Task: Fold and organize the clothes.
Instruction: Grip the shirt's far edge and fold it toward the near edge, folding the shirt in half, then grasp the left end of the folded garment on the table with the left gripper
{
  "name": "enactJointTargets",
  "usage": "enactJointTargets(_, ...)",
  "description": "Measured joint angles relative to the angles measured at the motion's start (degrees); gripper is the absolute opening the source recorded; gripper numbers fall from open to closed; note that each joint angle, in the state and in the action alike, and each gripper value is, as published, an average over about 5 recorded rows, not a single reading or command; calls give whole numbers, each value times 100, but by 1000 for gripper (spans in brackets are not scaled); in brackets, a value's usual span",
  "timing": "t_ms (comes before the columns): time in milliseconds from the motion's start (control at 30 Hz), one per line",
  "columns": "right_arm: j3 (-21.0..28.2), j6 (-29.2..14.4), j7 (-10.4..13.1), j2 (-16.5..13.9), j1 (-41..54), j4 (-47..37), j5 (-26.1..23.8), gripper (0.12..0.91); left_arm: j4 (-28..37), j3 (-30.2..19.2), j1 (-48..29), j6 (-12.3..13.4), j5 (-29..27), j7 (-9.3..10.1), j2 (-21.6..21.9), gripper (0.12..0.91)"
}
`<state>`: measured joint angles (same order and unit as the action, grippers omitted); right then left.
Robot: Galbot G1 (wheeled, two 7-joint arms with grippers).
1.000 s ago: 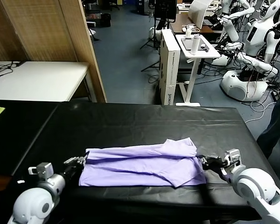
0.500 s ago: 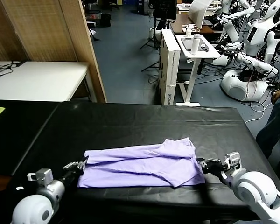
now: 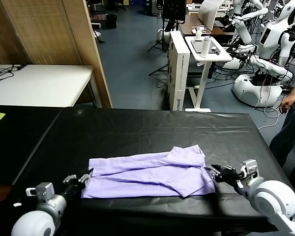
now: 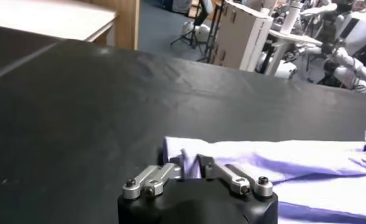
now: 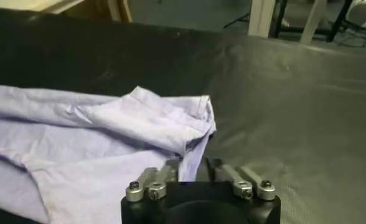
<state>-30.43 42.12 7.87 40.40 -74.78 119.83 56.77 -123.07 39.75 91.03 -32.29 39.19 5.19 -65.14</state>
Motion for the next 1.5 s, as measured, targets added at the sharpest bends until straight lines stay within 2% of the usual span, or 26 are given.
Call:
enactJointTargets(67, 41, -31, 32, 46, 135, -80, 3, 903, -52, 70, 26, 3, 29, 3, -25, 860)
enactJointTargets(167, 181, -99, 47, 148, 417, -259, -79, 906, -77, 123, -44, -27, 66, 14, -34, 901)
enactJointTargets(700, 1477, -336, 28, 1182, 2194, -1912, -749, 900, 837, -337, -1204, -38, -11, -10, -14, 907)
enactJointTargets(900, 1651, -335, 21, 1383, 2333, -2195, -812, 861, 1097, -400, -1328, -30, -16, -30, -16, 907)
enactJointTargets(1100, 1686, -324, 17, 1424, 2347, -2238, -815, 794, 1191, -421, -1319, -29, -23, -54, -31, 905)
enactJointTargets(1200, 1686, -316, 17, 1423, 2322, -2228, -814, 770, 1208, -429, -1297, -37, -29, -60, -45, 876)
enactJointTargets(1367, 1672, -309, 8, 1411, 2249, -2175, -812, 746, 1231, -437, -1279, -46, -31, -68, -78, 762)
enactJointTargets(1400, 1668, -308, 3, 1410, 2238, -2169, -812, 729, 1232, -440, -1278, -46, -30, -72, -85, 749)
enactJointTargets(1500, 1649, -308, -6, 1412, 2219, -2168, -811, 607, 1232, -456, -1281, -47, -31, -88, -104, 705)
